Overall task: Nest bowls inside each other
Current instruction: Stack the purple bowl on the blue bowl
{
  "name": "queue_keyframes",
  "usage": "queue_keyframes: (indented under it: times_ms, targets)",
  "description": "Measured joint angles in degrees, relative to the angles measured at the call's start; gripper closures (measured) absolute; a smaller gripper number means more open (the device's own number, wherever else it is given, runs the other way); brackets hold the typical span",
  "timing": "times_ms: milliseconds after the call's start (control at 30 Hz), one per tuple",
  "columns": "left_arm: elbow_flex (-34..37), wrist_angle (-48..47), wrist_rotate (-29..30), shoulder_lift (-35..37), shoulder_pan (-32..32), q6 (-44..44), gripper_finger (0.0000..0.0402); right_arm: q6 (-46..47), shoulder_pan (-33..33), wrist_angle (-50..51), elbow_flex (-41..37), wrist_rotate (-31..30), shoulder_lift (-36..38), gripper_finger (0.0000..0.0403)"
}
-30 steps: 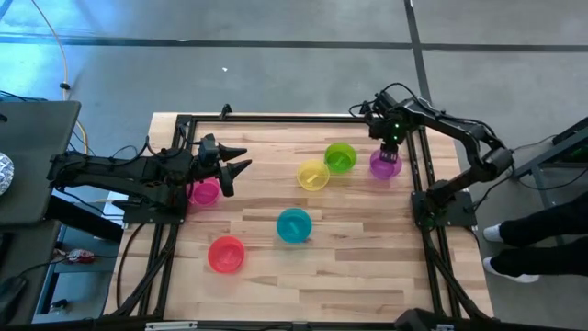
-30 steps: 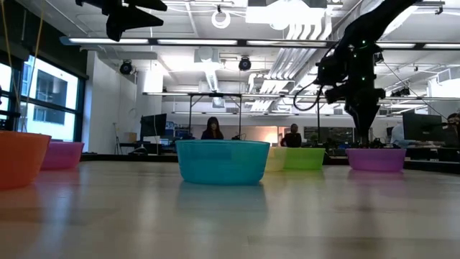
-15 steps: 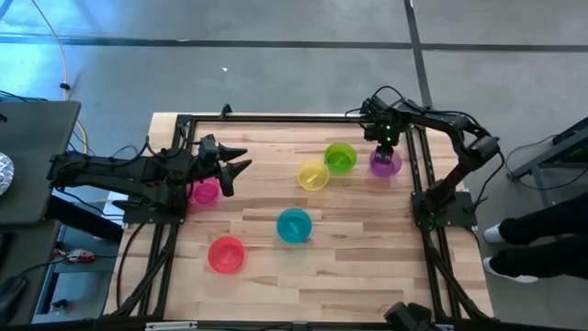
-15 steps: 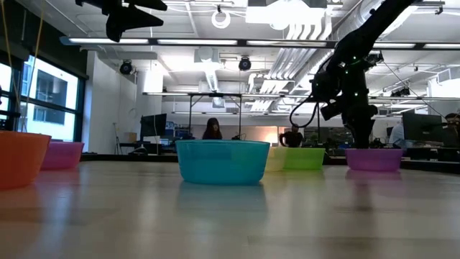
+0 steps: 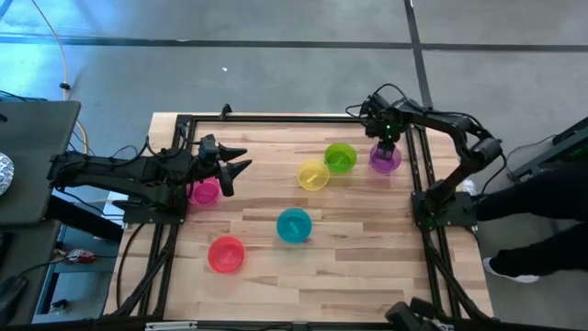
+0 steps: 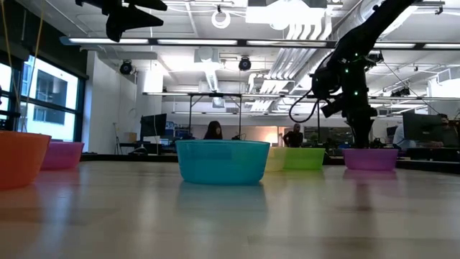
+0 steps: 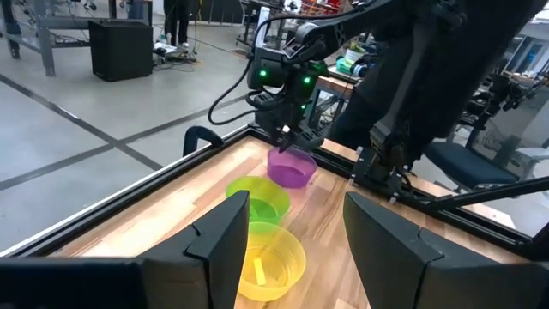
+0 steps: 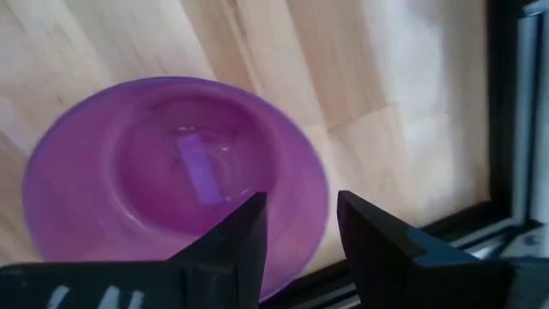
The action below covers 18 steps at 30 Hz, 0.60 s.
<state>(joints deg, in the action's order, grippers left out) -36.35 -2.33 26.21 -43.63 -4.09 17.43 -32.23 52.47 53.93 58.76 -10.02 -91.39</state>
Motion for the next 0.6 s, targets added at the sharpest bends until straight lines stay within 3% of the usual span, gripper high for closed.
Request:
queue_keyframes:
  times_ms: [600]
  targets:
    - [0.02, 0.0, -0.23, -0.01, 0.0, 4.94, 0.022, 1.56, 1.01, -3.19, 0.0, -0.9, -3.51, 0.0268]
